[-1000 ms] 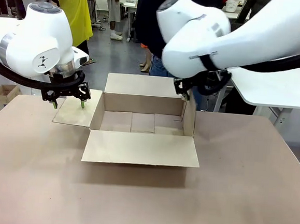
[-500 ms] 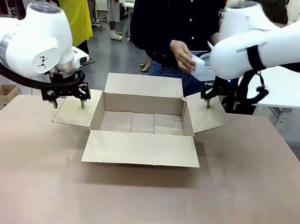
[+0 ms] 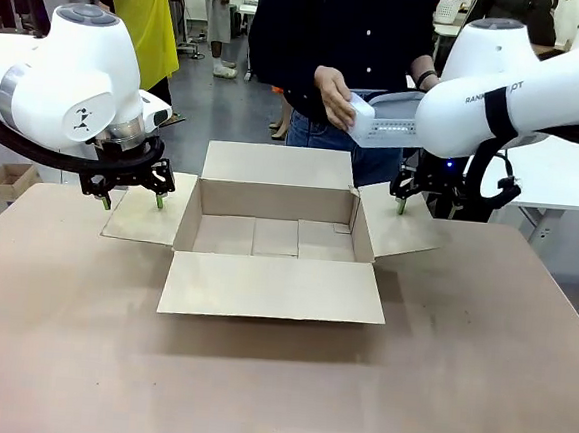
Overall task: Pack the gift set into the box.
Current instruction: Lift both hands away from the flaps of the Package Box.
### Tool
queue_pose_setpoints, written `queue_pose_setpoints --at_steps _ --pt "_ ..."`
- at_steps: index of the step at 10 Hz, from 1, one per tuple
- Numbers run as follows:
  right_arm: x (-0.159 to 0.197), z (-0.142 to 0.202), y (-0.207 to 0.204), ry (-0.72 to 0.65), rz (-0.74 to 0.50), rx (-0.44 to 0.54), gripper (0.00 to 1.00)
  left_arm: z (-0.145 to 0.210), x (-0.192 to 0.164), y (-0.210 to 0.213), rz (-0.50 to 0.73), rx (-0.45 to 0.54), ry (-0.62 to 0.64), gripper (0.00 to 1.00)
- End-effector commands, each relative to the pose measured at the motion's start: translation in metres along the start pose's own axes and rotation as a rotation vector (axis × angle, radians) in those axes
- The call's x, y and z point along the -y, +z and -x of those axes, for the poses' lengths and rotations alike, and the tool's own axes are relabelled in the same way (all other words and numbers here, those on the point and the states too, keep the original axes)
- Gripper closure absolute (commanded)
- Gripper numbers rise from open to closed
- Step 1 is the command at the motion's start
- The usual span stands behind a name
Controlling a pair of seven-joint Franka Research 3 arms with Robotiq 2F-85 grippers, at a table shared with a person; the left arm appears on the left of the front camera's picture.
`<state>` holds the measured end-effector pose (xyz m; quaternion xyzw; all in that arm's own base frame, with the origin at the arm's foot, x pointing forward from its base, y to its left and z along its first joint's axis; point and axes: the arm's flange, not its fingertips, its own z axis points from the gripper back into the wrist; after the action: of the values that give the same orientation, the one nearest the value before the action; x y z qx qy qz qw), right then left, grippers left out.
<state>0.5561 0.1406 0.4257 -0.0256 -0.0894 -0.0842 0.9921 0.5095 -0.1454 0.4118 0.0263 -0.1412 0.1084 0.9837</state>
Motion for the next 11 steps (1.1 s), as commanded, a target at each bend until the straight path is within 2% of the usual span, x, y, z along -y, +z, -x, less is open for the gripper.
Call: queue_pose_setpoints --at_steps 1,11 --pt "-0.0045 -0.0001 0.0048 -0.021 0.033 0.007 0.0 0.001 0.002 0.0006 -0.023 0.011 0.014 0.0" --pt "-0.0045 -0.0001 0.0048 -0.021 0.033 0.007 0.0 0.001 0.002 0.0006 -0.023 0.011 0.014 0.0"
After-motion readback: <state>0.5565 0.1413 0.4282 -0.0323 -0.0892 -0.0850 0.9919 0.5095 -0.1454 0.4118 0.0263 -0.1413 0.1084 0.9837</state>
